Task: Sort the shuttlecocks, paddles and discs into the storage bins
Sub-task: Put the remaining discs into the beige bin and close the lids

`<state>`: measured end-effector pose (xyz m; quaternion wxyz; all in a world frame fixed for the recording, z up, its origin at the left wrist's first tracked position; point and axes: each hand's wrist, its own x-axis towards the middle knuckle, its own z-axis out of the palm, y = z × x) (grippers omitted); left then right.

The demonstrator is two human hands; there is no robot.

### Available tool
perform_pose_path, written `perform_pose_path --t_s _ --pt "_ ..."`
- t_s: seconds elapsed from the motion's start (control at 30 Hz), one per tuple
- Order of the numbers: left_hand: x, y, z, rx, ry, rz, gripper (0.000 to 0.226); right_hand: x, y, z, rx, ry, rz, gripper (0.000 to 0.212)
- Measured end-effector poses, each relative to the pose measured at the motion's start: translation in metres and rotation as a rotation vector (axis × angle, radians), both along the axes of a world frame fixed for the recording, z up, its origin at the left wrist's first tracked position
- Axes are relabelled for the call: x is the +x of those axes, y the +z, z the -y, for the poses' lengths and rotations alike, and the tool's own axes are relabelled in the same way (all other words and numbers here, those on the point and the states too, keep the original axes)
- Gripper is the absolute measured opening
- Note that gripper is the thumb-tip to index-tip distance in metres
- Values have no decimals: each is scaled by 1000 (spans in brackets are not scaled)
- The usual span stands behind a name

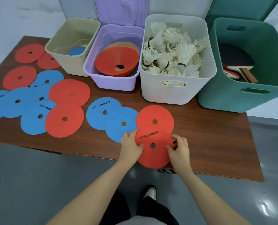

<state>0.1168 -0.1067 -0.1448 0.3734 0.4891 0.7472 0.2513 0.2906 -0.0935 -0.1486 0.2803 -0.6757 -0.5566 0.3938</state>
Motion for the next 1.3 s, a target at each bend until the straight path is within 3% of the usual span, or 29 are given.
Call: perform_pose_path --t_s 0.37,0.43,0.53,0.67,0.93,1.03,1.3 --pt "-1 23 -55 151 -40 -34 58 -1 20 -65 146 -35 22 37" --pt "-1 23 -69 78 -75 -67 63 -2 15 -78 75 -52 89 41" --pt "-3 16 -76 -140 -143 -280 73 -6 1 -79 -99 -54 335 54" --pt "0 10 -68 -174 -235 -361 79 -18 -8 -60 -57 -77 421 56" --pt "-5 10 -57 -28 -175 -159 71 -23 -2 -64 -159 -127 186 60" --pt "-1 16 -55 53 -97 -22 68 -15 -2 -57 -99 -90 97 56" --pt "-7 30 -35 154 -4 2 67 -9 12 -43 77 62 19 56"
